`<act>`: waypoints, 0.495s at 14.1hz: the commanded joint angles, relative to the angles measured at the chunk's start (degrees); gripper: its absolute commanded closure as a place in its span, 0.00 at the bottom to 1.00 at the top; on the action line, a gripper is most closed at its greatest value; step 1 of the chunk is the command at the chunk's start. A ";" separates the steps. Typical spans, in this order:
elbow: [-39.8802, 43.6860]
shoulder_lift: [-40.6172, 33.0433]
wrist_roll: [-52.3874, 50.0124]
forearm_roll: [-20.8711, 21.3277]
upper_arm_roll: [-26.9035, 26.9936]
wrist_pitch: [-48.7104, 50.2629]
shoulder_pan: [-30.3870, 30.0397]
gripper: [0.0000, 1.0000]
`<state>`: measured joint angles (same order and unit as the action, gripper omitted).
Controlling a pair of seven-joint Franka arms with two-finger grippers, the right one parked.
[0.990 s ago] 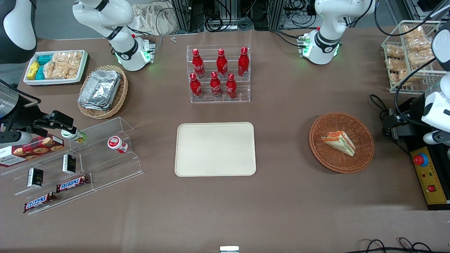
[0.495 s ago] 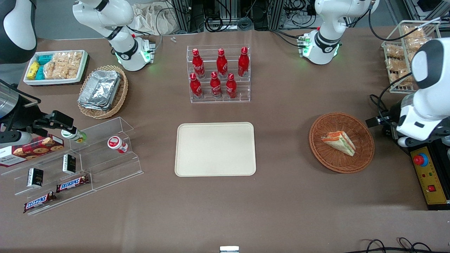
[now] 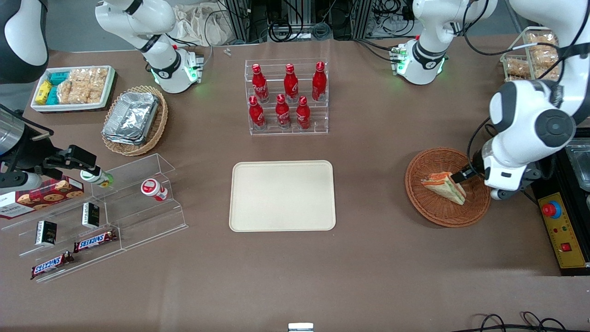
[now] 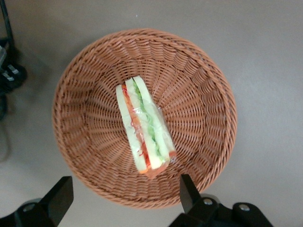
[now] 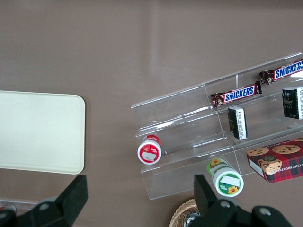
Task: Place sandwich from basket to tray
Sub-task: 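Lower the open left gripper over the wrapped sandwich in the basket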
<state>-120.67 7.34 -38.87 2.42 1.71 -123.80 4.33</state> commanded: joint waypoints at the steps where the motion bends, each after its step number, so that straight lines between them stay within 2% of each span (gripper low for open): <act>1: -4.30 0.30 -6.74 -1.61 0.31 -6.96 0.07 0.00; 7: -6.24 5.92 -11.40 -2.77 0.40 -15.93 -1.68 0.00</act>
<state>-125.72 12.02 -48.21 -0.05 2.09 -136.07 3.81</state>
